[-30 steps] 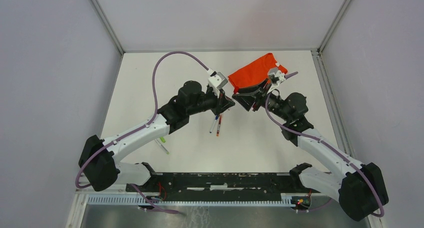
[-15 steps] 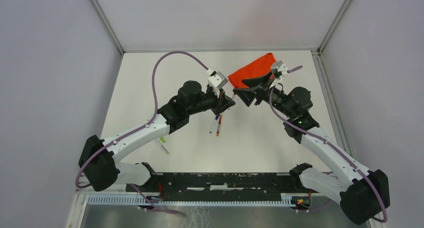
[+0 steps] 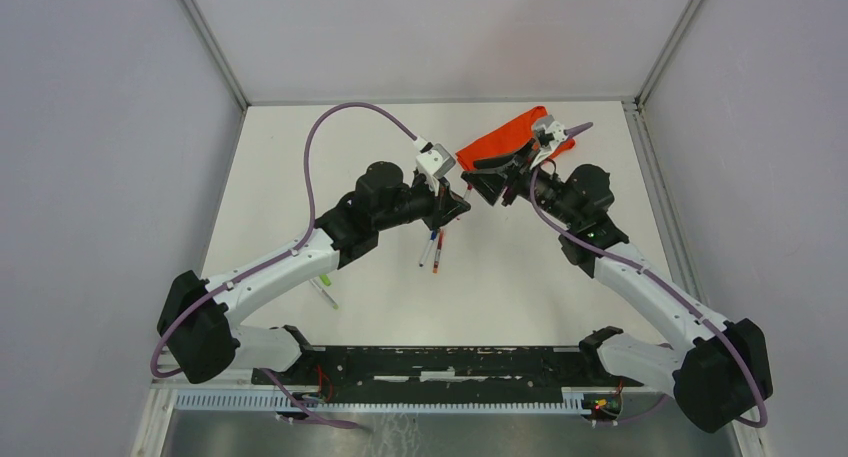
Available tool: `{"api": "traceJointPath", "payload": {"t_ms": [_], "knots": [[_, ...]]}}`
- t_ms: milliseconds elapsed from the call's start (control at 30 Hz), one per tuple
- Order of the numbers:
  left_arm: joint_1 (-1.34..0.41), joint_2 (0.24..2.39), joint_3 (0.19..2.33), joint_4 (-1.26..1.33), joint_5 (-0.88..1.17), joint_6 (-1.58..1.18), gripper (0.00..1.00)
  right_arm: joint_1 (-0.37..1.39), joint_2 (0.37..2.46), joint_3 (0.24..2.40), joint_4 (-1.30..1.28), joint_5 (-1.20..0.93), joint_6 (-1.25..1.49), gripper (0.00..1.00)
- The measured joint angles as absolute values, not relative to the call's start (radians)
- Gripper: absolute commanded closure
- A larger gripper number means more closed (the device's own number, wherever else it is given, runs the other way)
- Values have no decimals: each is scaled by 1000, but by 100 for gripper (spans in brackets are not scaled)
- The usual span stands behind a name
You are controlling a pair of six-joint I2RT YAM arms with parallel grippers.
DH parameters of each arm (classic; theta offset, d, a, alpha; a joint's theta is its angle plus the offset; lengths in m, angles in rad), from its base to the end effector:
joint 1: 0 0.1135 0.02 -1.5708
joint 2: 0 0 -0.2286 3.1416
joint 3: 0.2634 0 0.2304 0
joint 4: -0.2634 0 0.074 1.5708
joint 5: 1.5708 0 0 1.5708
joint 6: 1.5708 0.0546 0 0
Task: Insert the pens into the pen caps
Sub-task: Insert the pen cap onto the pen.
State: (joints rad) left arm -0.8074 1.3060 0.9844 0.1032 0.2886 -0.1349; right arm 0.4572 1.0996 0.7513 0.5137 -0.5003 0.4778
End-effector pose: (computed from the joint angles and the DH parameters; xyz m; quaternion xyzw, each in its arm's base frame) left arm 0.2055 -0.2373 0.2934 0.3396 0.6989 -0.3811 0.5009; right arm 0.2272 0.1409 0.3177 -0.1824 0.6281 0.4760 0.5879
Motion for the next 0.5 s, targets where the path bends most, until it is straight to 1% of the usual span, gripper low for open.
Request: {"api": "traceJointPath", "payload": {"t_ms": [167, 400, 500], "knots": [[-807, 1306, 984, 103, 289, -135, 98, 457, 1101, 751, 522, -500, 490, 61], [-807, 1306, 984, 102, 289, -135, 98, 457, 1114, 751, 523, -505, 500, 71], [-807, 1306, 985, 101, 288, -135, 98, 457, 1115, 751, 522, -511, 498, 78]]}}
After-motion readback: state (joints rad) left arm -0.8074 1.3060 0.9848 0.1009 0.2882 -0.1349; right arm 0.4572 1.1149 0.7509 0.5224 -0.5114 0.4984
